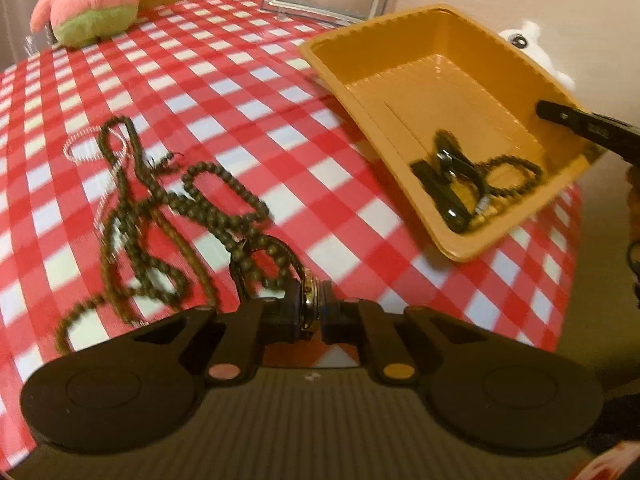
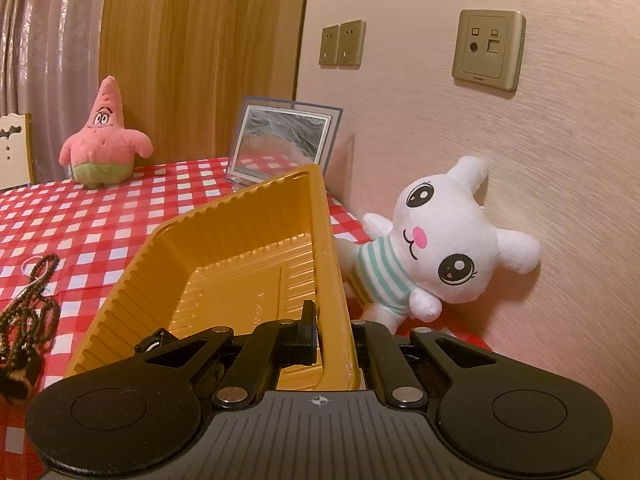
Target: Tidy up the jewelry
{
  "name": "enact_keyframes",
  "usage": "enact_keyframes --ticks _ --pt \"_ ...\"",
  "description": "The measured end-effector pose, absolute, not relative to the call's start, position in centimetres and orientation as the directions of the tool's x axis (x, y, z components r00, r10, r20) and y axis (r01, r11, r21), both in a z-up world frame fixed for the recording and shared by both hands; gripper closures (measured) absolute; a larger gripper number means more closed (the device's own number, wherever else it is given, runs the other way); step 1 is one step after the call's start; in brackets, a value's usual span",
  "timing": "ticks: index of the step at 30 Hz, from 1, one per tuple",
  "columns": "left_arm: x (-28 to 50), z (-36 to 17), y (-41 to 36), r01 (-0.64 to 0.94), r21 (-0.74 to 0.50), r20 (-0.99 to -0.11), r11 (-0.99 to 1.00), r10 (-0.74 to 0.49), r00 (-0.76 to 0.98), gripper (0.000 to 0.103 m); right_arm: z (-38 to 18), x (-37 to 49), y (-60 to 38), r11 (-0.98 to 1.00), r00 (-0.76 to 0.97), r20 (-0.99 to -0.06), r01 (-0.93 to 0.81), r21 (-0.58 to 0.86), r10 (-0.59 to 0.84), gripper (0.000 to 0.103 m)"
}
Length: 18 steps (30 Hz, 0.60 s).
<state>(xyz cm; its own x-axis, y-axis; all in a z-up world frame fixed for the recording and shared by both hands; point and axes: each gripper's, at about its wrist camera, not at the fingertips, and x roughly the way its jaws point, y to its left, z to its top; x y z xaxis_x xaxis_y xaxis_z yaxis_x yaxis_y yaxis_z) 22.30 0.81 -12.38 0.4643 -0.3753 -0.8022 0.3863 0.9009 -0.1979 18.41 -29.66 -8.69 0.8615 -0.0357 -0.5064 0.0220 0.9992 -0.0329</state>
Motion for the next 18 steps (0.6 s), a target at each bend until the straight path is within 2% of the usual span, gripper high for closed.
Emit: enact_keyframes --ticks 6,10,18 --pt "22.0 -10.7 2.1 0.337 -0.258 -0.772 0.905 -0.403 0.492 0.091 -8.7 18.3 -29.5 0.999 0.862 -0.506 0.019 -0.035 -0.034 0.099" --pt "22.6 -9.4 3.2 0.302 -0.242 -0.755 0.922 -0.375 0.539 0.091 -8.6 18.2 -29.4 0.999 0.863 -0.504 0.017 -0.036 -0.033 0.099" --pt "23.1 -10.3 4.3 0.234 -0.255 -0.78 0.938 -0.342 0.524 0.089 -8.6 18.2 -29.3 0.999 0.863 -0.504 0.016 -0.036 -0.032 0.099"
